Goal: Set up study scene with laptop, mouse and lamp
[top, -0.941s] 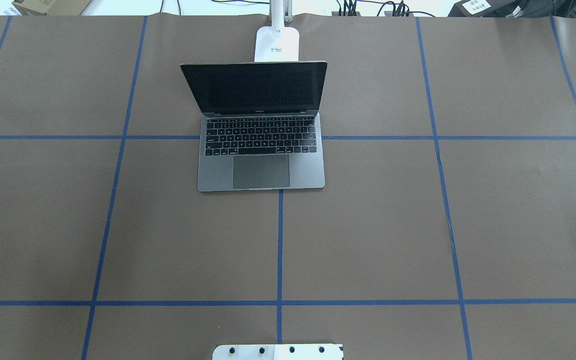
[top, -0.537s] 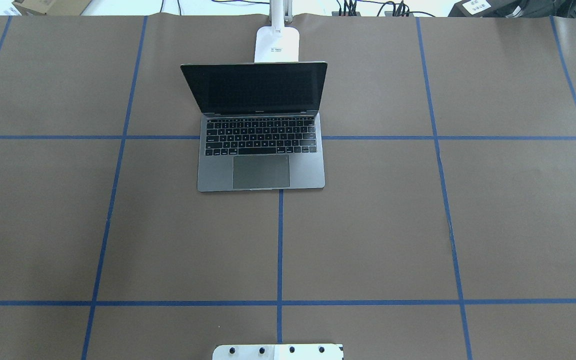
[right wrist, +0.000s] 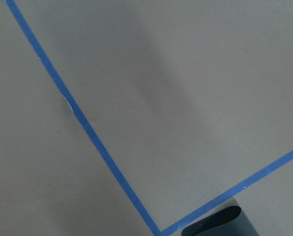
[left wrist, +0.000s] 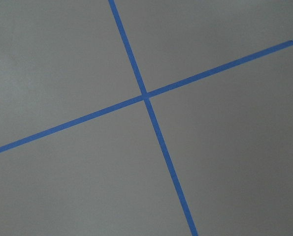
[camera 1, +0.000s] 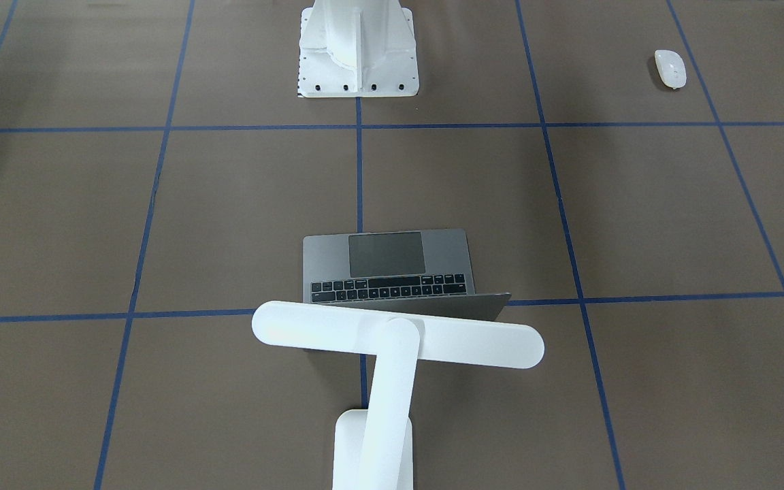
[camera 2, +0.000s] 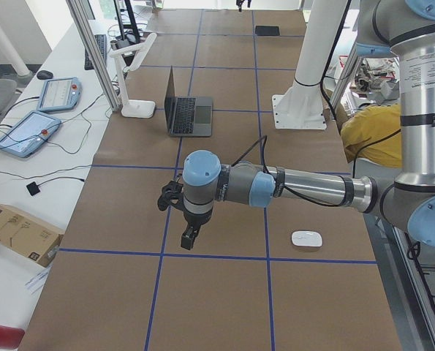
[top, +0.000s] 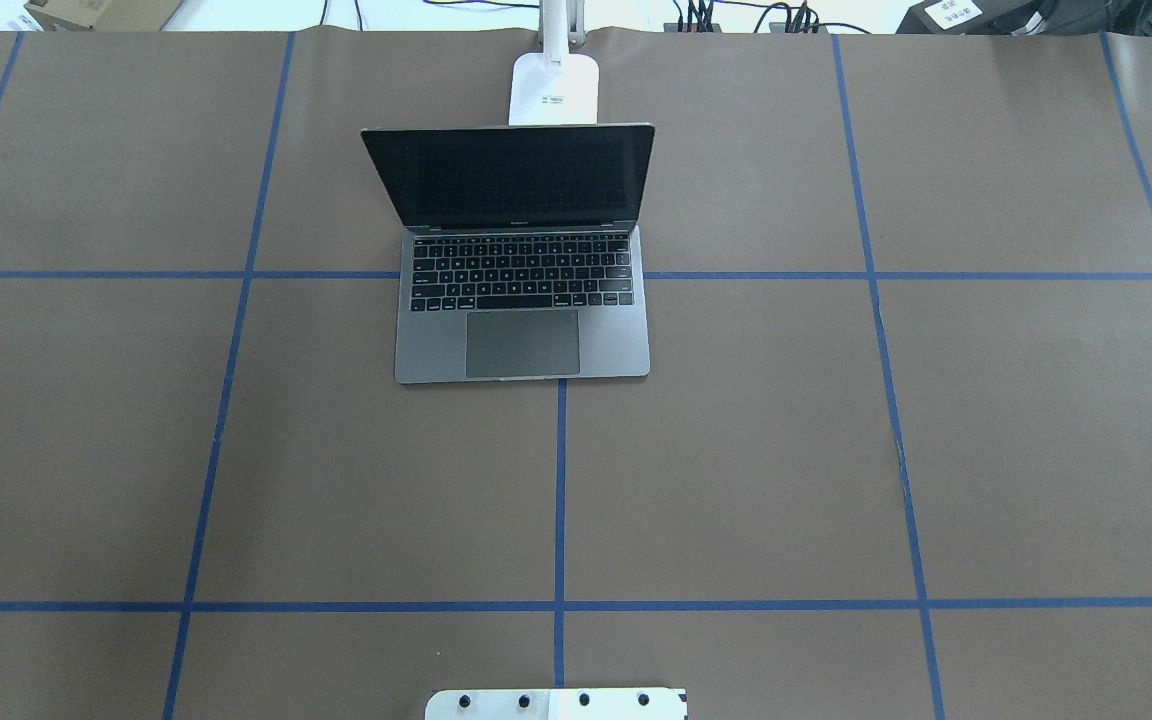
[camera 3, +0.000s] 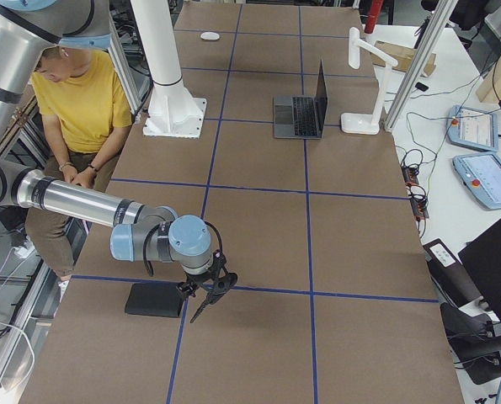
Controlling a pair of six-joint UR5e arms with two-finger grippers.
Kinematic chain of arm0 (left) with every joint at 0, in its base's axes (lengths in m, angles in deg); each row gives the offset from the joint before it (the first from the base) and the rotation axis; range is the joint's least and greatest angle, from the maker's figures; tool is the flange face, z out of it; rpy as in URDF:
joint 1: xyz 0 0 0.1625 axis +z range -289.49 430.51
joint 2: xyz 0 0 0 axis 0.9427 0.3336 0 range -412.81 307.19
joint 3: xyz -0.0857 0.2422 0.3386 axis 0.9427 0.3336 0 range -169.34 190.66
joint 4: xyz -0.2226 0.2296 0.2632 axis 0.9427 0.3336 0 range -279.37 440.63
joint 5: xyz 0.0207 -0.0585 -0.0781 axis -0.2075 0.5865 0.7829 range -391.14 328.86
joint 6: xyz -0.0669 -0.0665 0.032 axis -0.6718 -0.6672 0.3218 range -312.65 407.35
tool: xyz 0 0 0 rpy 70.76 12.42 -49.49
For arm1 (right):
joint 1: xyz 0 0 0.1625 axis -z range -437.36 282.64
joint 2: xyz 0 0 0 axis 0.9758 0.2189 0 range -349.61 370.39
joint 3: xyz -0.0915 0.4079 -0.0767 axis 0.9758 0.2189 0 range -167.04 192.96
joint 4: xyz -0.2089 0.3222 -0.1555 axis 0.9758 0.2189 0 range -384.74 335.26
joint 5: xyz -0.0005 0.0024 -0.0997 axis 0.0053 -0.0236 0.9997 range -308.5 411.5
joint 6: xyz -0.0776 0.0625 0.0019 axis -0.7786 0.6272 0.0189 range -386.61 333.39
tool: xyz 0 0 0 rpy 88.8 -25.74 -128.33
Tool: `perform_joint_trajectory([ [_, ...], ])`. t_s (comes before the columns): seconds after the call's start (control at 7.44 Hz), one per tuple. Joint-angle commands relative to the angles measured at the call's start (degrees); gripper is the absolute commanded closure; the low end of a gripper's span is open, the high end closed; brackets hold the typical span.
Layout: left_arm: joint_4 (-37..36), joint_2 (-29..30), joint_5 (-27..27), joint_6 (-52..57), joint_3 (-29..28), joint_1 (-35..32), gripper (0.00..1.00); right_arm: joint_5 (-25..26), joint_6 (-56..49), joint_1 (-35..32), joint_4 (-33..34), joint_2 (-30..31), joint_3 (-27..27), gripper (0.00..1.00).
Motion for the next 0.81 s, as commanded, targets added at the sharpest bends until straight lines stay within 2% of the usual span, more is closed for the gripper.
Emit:
perform_joint_trajectory([
  [0.0,0.1,-0.6,0.0,-1.0,-1.8,0.1,0.00,0.8,16.2,-0.1,0.6,-0.5,-0.2,0.01],
  [0.13,0.2,-0.8,0.0,-0.9,-1.6,0.1,0.00,0.5,17.0,-0.8,1.2,0.0,-0.6,0.00],
  [0.27,0.2,-0.8,0.0,-1.0,-1.6,0.1,0.00,0.8,17.4,-2.4,1.7,1.4,2.1,0.00],
  [0.4,0.2,-0.8,0.0,-1.0,-1.6,0.1,0.00,0.6,16.7,-11.4,1.4,-0.2,6.5,0.00],
  [0.54,0.2,-0.8,0.0,-1.0,-1.7,0.1,0.00,-2.2,17.3,-13.0,1.0,-2.5,12.6,0.00],
  [0.67,0.2,-0.8,0.0,-1.1,-1.7,0.1,0.00,-9.6,17.7,-14.9,1.5,-2.3,12.4,0.00],
])
